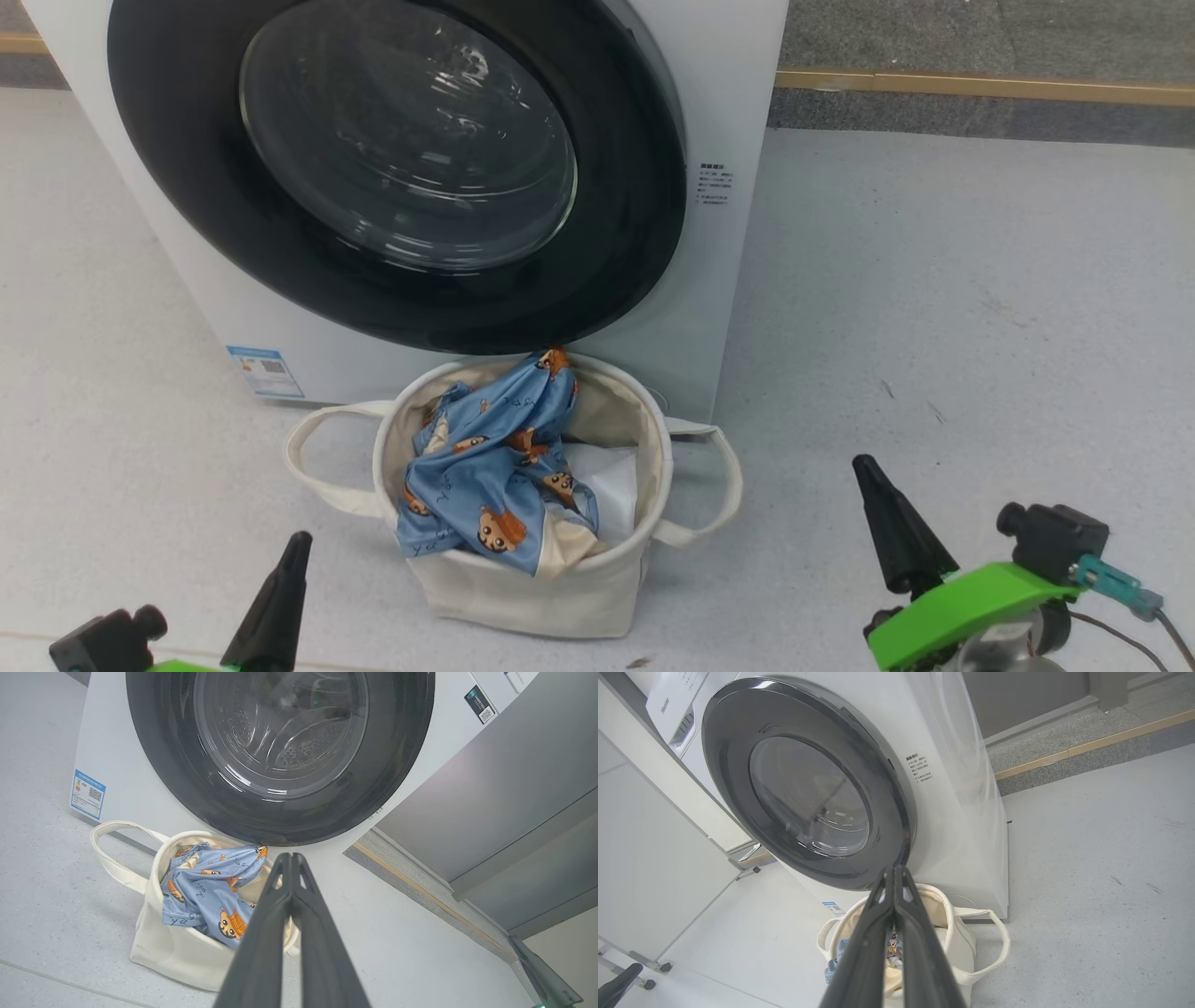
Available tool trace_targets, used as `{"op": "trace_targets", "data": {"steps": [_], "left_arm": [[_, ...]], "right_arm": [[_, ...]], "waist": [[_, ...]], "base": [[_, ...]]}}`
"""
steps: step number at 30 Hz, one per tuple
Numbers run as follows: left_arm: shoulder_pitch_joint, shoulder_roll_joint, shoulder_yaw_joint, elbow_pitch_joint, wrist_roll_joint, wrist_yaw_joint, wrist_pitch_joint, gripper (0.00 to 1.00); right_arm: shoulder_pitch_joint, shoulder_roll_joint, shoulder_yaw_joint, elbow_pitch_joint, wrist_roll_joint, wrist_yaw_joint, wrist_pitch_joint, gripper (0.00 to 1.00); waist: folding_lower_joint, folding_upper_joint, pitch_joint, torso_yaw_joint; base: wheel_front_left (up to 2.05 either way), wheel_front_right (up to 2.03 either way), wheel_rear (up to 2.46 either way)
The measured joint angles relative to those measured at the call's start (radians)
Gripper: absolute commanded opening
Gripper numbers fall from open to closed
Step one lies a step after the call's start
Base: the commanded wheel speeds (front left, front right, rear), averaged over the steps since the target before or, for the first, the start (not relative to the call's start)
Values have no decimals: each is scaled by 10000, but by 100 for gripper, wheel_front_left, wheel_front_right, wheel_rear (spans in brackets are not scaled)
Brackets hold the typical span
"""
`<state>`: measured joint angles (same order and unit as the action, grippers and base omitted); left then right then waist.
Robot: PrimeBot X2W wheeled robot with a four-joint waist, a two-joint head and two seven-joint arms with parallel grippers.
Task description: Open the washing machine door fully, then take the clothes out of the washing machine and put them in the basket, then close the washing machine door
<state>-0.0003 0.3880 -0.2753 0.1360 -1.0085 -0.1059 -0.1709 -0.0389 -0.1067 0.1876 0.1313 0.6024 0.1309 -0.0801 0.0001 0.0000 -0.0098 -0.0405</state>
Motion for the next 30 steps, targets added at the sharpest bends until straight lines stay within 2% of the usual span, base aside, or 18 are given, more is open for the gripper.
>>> {"op": "trace_targets", "data": {"steps": [30], "left_arm": [[-91, -907, 897, 387, -1785, -12, 727, 0]], "right_arm": [[-22, 31, -750, 389, 3003, -2, 430, 0]], "waist": [[-1, 0, 38, 118]], "base": [[0, 0, 0]]}}
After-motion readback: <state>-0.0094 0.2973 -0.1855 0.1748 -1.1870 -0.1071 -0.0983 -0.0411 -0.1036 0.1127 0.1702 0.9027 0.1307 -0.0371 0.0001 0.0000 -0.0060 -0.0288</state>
